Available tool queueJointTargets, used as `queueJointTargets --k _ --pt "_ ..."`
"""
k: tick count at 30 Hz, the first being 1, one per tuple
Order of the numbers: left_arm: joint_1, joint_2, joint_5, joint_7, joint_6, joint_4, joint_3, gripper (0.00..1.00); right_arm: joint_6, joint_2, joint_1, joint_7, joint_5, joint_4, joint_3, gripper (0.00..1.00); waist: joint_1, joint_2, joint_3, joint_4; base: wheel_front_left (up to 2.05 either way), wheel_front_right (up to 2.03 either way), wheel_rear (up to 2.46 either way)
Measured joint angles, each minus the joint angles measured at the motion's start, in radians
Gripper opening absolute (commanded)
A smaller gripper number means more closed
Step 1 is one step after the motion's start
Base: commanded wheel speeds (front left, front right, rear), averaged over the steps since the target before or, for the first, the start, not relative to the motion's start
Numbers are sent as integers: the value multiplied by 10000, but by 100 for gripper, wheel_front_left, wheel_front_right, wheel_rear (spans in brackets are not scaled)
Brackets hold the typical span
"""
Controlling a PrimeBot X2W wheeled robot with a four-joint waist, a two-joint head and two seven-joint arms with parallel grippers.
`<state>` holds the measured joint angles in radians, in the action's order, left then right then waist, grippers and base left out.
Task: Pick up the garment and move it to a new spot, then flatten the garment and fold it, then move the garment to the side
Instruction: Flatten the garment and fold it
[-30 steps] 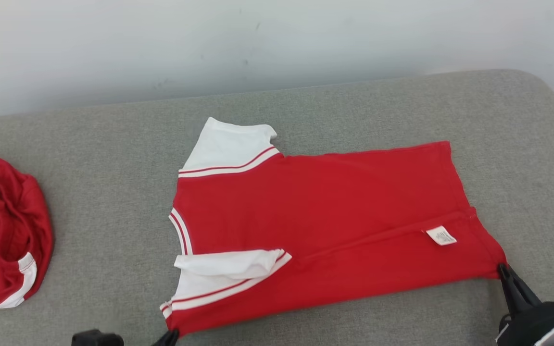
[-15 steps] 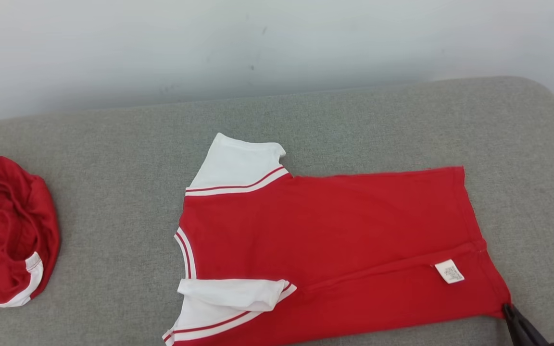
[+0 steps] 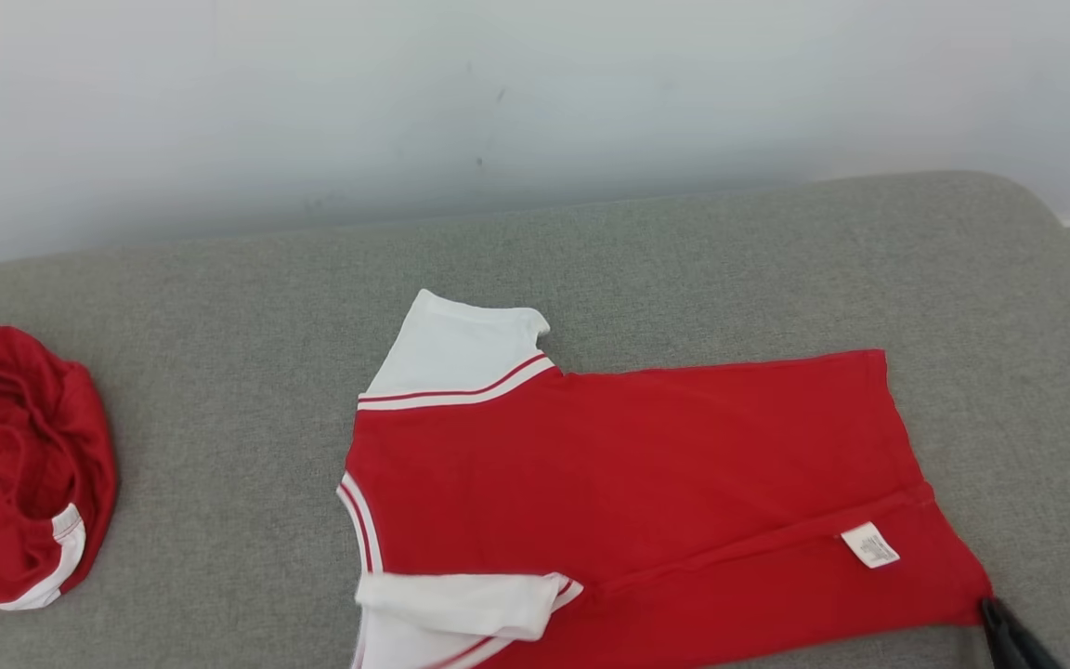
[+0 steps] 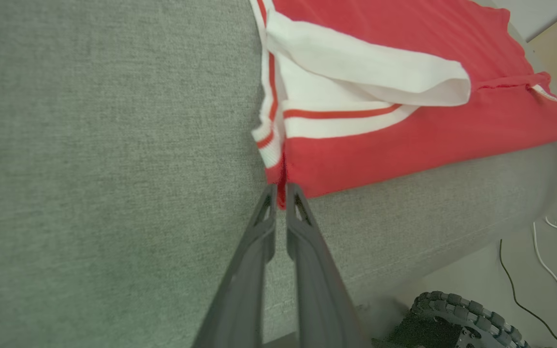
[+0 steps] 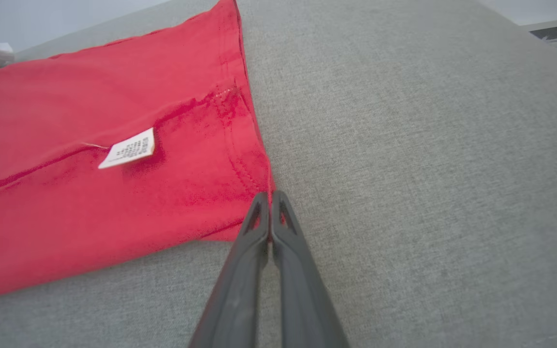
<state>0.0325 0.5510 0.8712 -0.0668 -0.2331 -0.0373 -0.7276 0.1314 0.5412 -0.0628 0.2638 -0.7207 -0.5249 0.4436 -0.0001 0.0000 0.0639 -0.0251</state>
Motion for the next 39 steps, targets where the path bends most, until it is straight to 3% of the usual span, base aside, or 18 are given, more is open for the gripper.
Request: queueJointTargets --k 5,11,19,25,39 --pt "-81 -151 46 -272 -125 29 127 100 -2 -180 133 0 646 537 -1106 100 1 0 -178 -74 0 0 0" --pt "68 -222 123 -685 -322 -290 642 100 -2 -840 332 0 1716 1778 -2196 100 1 0 -317 -194 0 0 0" --pt "1724 -125 38 -347 -209 -56 1045 100 -2 -1580 293 0 2493 2633 -2313 100 0 0 -304 -399 0 0 0" --pt "3980 -201 -29 600 368 966 1118 100 -2 -1893 -131 0 2644 2765 -2142 100 1 0 39 -539 0 0 0" --pt "9441 -980 157 3532 2491 5323 575 100 -2 -2052 -1321 0 2717 2815 -1732 100 4 1 1492 -1126 0 0 0"
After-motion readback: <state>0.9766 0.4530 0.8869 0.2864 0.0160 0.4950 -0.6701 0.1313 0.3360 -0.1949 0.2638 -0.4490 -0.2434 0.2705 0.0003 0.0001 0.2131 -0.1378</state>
